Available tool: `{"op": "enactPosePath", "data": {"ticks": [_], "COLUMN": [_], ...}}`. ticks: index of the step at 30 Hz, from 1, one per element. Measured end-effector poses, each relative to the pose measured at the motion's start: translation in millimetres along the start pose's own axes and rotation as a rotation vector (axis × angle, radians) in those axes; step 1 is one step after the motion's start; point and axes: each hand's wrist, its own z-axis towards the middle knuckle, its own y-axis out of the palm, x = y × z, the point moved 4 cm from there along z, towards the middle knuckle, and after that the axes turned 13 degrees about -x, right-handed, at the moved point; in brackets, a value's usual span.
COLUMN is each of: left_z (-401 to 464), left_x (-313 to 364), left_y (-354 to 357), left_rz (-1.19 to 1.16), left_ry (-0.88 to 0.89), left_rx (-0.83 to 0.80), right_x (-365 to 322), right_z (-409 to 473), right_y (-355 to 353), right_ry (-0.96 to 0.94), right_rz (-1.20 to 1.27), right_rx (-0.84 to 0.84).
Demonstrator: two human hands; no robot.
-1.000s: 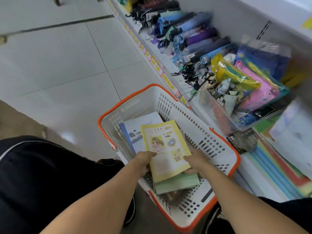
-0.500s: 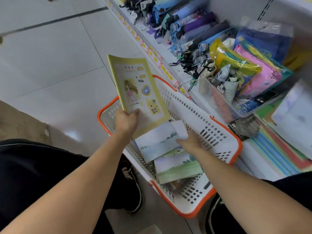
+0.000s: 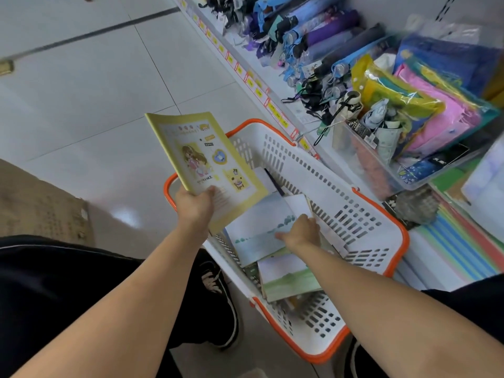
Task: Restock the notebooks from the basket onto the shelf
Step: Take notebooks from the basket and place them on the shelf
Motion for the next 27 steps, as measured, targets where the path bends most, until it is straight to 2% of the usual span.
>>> {"op": "enactPosePath", "data": {"ticks": [3,9,11,14,17,20,25,27], "left_z": [-1,-3,-7,-17,-24,-30,-42,-52], "left_x": [1,16,23,37,69,120,218,244], "left_y": [-1,5,7,22,44,71,121,145], "left_rz": [-0.019,-0.004,-0.114,-0.328,-0.37,-0.281,-0.163,-0.166], "left_ry": [-0.003,-0.022,-0.055,-0.167,-0.214,-0.142,0.202,0.276], "left_rx": [0.008,-0.071,-0.174,-0.437,-0.58,-0.656,-0.661,-0.716], "right_x": [0,-14,-23,-31,-40,-58,-69,-64], "right_z": [4,-20,-36,-66,-103,-146,-206,-224], "right_y": [3,-38,-68,-117,-166,-219,-297,-311], "right_ry": [0.03,-0.129,-0.217,-0.331,-0.446,-0.626,-0.805,-0.86], "right_rz": [0.122,0.594,0.615,0.73,0.877,0.99,1.075,1.092], "right_rx": [-0.076,-0.283,-0.247,-0.167,-0.156,-0.12,-0.033,-0.024]}}
